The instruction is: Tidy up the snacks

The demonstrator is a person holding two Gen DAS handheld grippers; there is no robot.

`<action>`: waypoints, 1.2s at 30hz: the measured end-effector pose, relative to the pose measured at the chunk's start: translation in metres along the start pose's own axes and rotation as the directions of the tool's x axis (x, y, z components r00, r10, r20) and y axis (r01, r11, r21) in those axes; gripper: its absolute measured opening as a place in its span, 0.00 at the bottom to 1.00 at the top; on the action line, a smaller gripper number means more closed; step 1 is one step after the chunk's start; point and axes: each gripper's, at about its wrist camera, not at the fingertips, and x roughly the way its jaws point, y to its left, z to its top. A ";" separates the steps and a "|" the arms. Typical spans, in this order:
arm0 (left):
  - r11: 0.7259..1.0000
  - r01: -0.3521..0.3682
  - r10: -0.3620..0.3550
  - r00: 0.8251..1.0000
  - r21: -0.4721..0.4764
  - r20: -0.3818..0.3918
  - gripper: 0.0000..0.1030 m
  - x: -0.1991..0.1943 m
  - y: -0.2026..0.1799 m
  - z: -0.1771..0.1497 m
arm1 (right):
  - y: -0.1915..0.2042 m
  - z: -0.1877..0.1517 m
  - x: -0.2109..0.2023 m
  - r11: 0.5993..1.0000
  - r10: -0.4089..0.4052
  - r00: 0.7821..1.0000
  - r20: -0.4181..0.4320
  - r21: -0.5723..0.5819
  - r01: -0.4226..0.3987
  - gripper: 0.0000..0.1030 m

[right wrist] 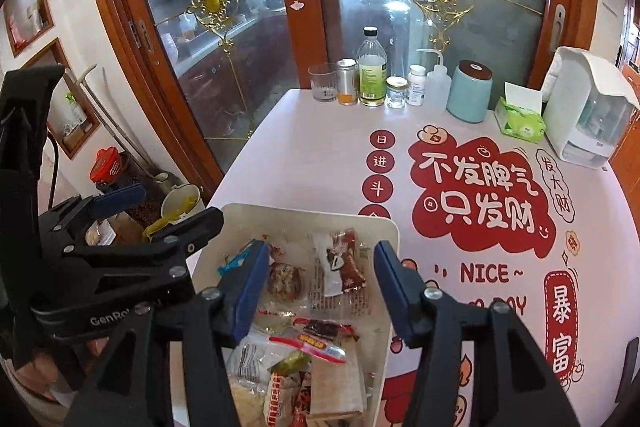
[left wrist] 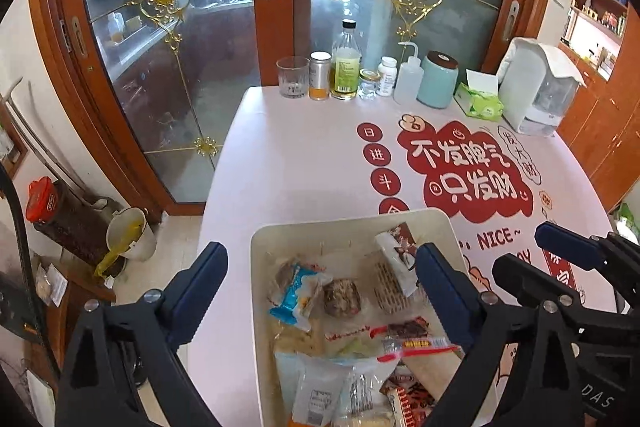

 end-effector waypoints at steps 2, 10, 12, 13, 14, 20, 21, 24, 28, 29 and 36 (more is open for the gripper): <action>1.000 -0.002 0.002 1.000 0.008 -0.003 0.92 -0.004 -0.004 -0.003 | -0.001 -0.004 -0.003 1.000 -0.006 1.000 0.000 0.002 0.006 0.54; 0.999 0.023 -0.023 1.000 0.039 0.002 0.92 -0.031 -0.028 -0.012 | -0.013 -0.023 -0.028 0.999 -0.033 0.999 0.009 0.026 0.033 0.54; 0.999 0.028 -0.029 1.000 0.047 0.010 0.93 -0.040 -0.038 -0.016 | -0.018 -0.029 -0.035 0.999 -0.041 0.999 0.011 0.035 0.040 0.54; 0.998 0.032 -0.033 0.999 0.049 0.013 0.93 -0.044 -0.042 -0.017 | -0.021 -0.032 -0.039 0.998 -0.045 0.999 0.012 0.040 0.044 0.54; 0.998 0.036 -0.037 0.999 0.050 0.016 0.93 -0.047 -0.046 -0.019 | -0.025 -0.035 -0.044 0.998 -0.050 0.999 0.012 0.046 0.050 0.54; 0.997 0.062 -0.063 0.997 0.036 0.039 0.96 -0.069 -0.078 -0.030 | -0.052 -0.057 -0.067 0.994 -0.078 0.997 0.013 0.084 0.076 0.54; 0.997 0.069 -0.070 0.997 0.034 0.043 0.96 -0.072 -0.086 -0.032 | -0.058 -0.061 -0.072 0.993 -0.082 0.997 0.014 0.089 0.080 0.54; 0.997 0.064 -0.065 0.997 0.031 0.052 0.96 -0.082 -0.112 -0.041 | -0.077 -0.074 -0.086 0.991 -0.088 0.996 0.020 0.104 0.085 0.54; 0.998 0.052 -0.054 0.997 0.029 0.055 0.97 -0.094 -0.148 -0.055 | -0.106 -0.091 -0.104 0.990 -0.069 0.997 0.023 0.122 0.066 0.55; 0.999 0.044 -0.046 0.997 0.028 0.056 0.97 -0.098 -0.161 -0.060 | -0.114 -0.096 -0.109 0.991 -0.065 0.998 0.022 0.122 0.062 0.55; 0.999 0.027 -0.028 0.998 0.022 0.048 0.97 -0.111 -0.224 -0.078 | -0.167 -0.124 -0.134 0.991 -0.050 0.999 0.001 0.125 0.049 0.58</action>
